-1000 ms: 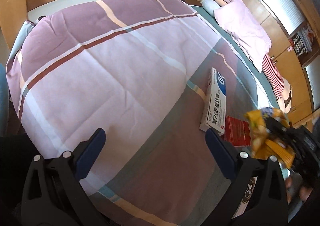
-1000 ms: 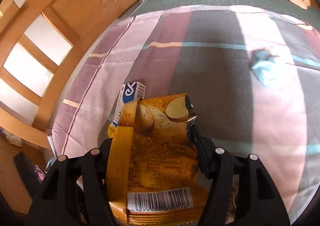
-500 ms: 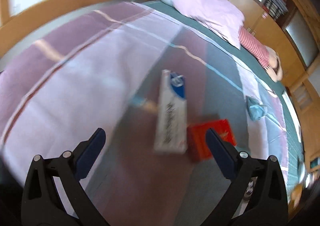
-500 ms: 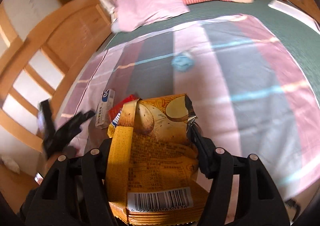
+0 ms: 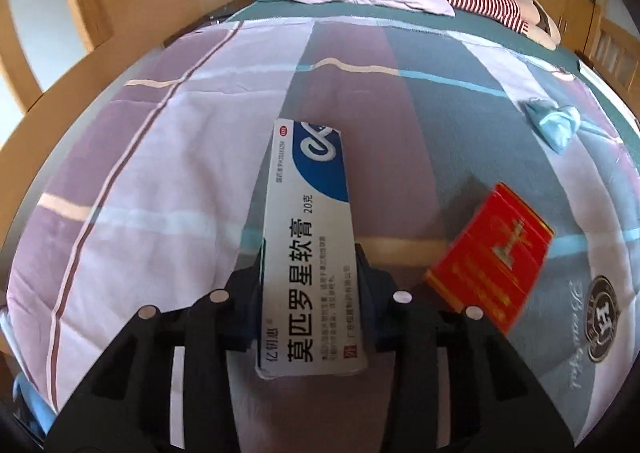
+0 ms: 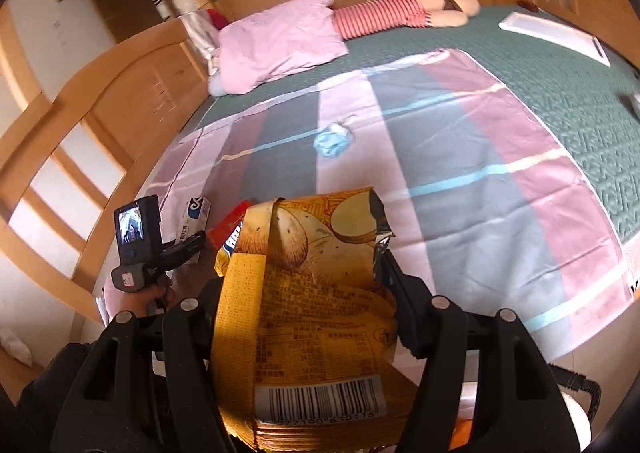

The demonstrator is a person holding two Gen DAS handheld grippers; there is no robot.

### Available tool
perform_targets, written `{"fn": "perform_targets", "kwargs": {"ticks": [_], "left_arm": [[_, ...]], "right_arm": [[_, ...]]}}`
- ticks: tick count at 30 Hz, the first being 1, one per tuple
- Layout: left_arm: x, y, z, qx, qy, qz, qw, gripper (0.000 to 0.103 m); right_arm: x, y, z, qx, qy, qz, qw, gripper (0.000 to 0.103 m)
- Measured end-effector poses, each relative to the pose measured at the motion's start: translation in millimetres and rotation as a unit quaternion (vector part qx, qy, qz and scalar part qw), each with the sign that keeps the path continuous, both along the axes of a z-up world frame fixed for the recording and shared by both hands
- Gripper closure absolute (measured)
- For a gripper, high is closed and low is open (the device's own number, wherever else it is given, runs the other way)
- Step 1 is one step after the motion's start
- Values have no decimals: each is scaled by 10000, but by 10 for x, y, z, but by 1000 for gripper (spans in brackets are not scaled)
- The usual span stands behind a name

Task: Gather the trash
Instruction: 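Carry the snack bag and toothpaste box to the wastebasket and open both tools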

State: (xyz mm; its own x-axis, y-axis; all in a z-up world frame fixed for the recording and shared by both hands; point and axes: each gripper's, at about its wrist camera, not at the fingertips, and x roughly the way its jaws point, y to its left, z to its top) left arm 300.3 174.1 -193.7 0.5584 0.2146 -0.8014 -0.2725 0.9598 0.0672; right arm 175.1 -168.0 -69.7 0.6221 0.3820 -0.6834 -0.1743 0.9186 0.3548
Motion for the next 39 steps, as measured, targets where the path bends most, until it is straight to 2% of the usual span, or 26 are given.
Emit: {"fn": "perform_targets", "kwargs": {"ticks": [3,7,9,14,21,26,30,32,33,36,39], "left_arm": [[-235,48,170,12,-374,159,9992,64],[-603,-18,391,-13,-823,124,9965,64],[-804,-74,459,-184,-977,68,9950,64],[-1426,-260,606,-904,-1283,-19,9876,64],[-1988,-779,892,-1114,-1516,-754,9792,64],[-2253,-1152,989,-1118,-1534,-1292,9733,64],[-2452,-1417,1056,-1134,-1535,-1693,9669,64],[-2550,-1541,1098,-1060,-1586,-1881,9634,64],[-2590,-1594,1112,-1052,-1600,-1959,9617,64],[-2679,-1733,1131,-1031,-1597,-2157,9578,64],[-2728,-1809,1135,-1033,-1566,-2244,9563,64]], "right_arm": [[-76,94,19,-144,-91,123,9998,39],[-208,128,67,-184,-227,227,9993,39],[-274,115,84,-193,-270,224,9992,39],[-450,46,155,-102,-404,207,9989,39],[-808,-93,324,-203,-652,212,9974,39],[-1124,-392,353,-433,-672,-60,9968,39],[-1309,-668,211,-606,-375,-404,9966,39],[-1352,-757,70,-777,1,-502,9957,36],[-1349,-780,-51,-889,379,-446,9943,34],[-1365,-763,-285,-1144,999,-255,9881,26],[-1414,-738,-272,-1269,960,-219,9870,25]]}}
